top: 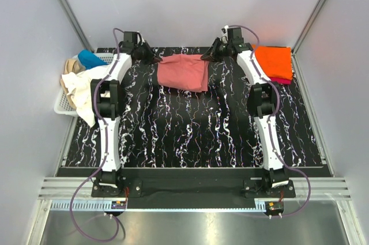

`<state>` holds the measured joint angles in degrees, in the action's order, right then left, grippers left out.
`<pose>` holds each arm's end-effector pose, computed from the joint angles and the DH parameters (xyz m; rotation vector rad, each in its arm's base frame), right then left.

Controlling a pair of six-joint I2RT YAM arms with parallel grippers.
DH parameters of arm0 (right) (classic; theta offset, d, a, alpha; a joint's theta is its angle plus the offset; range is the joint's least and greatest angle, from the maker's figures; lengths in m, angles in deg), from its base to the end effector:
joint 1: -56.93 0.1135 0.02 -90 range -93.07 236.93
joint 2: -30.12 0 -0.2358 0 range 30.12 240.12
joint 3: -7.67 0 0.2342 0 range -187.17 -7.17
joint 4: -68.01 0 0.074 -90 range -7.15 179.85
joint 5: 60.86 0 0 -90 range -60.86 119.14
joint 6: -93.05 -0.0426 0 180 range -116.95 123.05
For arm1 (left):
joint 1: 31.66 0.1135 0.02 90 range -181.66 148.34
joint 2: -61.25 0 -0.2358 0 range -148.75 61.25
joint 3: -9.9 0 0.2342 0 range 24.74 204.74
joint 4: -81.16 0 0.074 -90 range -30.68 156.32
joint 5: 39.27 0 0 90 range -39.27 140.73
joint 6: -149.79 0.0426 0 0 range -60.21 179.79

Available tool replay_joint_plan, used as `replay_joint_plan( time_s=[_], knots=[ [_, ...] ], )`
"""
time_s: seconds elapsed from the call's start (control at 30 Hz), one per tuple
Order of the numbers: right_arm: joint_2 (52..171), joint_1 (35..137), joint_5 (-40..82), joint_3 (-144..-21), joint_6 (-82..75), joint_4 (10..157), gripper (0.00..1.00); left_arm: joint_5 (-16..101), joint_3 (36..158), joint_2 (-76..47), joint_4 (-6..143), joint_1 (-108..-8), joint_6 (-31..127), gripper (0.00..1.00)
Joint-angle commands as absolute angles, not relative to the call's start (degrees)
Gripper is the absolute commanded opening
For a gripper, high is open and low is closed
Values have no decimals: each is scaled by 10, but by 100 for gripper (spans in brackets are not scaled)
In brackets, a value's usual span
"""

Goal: Fold and stack the t-shirts
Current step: Fold the tshirt

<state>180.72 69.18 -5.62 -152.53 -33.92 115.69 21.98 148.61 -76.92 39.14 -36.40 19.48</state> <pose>0.5247 0.1388 0.2011 0.1509 2.3366 1.1280 0.5099 -0.0628 0.1992 -0.4626 2.3372 -0.9689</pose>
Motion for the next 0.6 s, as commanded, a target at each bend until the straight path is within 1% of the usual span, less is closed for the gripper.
replay_joint_plan(
  time_s=[0.0,0.03,0.07,0.1,0.17,0.27,0.33,0.4,0.57],
  knots=[
    [1829,684,-76,-1611,-359,1138,20,199,1529,-770,510,-360,172,12],
    [1837,683,-59,-1617,-361,1120,27,193,1530,-790,529,-354,158,28],
    [1851,677,-54,-1619,-372,1109,41,187,1528,-801,581,-351,151,46],
    [1856,675,-54,-1612,-376,1094,46,174,1526,-819,613,-347,147,98],
    [1872,667,-66,-1613,-377,1064,50,144,1527,-832,661,-342,137,99],
    [1864,658,-86,-1614,-355,1062,50,135,1518,-825,674,-341,160,99],
    [1843,656,-77,-1577,-327,1063,50,130,1509,-809,673,-344,180,99],
    [1802,656,-68,-1527,-312,1063,50,130,1495,-782,654,-347,204,99],
    [1737,659,-70,-1427,-291,1063,50,222,1448,-708,536,-360,299,99]
  ],
)
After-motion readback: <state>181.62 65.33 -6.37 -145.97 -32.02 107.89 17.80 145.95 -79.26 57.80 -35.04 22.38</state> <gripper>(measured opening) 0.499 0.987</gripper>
